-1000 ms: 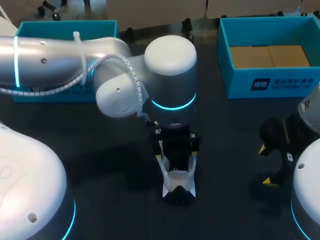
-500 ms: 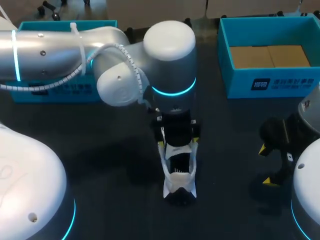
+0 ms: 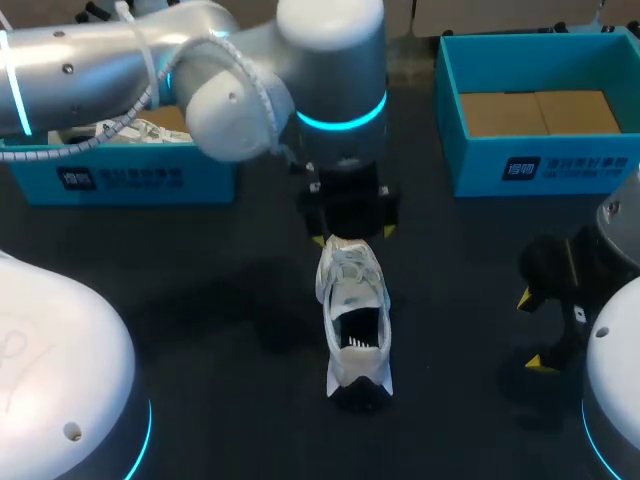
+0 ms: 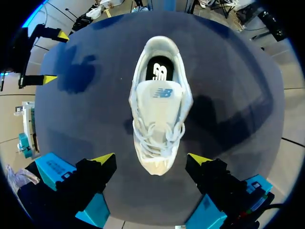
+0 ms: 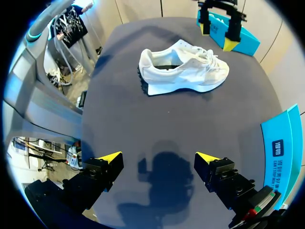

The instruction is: Take the shoe out of the shoebox, open the shoe tongue, remove and reinsert the insole, then place the shoe into the shoebox

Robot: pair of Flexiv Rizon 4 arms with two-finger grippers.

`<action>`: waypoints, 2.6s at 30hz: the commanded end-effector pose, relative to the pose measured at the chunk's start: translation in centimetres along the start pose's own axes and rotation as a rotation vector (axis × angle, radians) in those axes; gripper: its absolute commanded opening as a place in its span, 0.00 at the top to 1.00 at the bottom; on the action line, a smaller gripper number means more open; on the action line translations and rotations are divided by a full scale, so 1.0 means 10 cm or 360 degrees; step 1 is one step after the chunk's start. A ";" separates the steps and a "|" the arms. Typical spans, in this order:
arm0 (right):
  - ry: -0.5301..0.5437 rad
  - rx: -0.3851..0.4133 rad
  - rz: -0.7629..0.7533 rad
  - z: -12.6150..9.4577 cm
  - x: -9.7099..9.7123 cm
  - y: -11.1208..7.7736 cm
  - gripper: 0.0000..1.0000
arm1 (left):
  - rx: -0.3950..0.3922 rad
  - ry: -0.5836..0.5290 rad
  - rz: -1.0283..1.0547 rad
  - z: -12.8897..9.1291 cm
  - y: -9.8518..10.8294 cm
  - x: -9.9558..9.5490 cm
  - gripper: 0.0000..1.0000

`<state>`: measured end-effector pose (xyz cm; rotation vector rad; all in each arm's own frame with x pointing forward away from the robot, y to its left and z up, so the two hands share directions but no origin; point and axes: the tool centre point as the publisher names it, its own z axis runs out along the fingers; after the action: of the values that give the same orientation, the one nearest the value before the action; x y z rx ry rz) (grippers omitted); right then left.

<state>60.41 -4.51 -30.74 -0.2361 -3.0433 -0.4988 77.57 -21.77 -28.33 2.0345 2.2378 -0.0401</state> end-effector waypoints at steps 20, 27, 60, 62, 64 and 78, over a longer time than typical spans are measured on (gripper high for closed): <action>-0.0006 0.0002 0.0000 0.00 0.02 0.00 0.00 | 0.0243 -0.0044 0.0134 0.11 -0.57 0.21 0.66; -0.0006 0.0002 0.0000 0.00 0.02 0.00 0.00 | 0.0262 -0.0023 0.0170 0.34 -0.78 0.15 0.66; -0.0006 0.0002 0.0000 0.00 0.02 0.00 0.00 | 0.0267 -0.0021 0.0174 0.38 -0.87 0.16 0.66; -0.0006 0.0002 0.0000 0.00 0.02 0.00 0.00 | 0.0250 -0.0045 0.0177 0.27 -0.81 0.16 0.66; -0.0006 0.0002 0.0000 0.00 0.02 0.00 0.00 | 0.0219 -0.0069 0.0174 0.13 -0.76 0.17 0.65; -0.0006 0.0002 0.0000 0.00 0.02 0.00 0.00 | 0.0221 0.0051 0.0150 -0.51 -0.64 0.26 0.00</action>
<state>60.40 -4.51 -30.74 -0.2360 -3.0433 -0.4987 70.33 -19.57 -26.13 2.2054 2.2109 -0.1712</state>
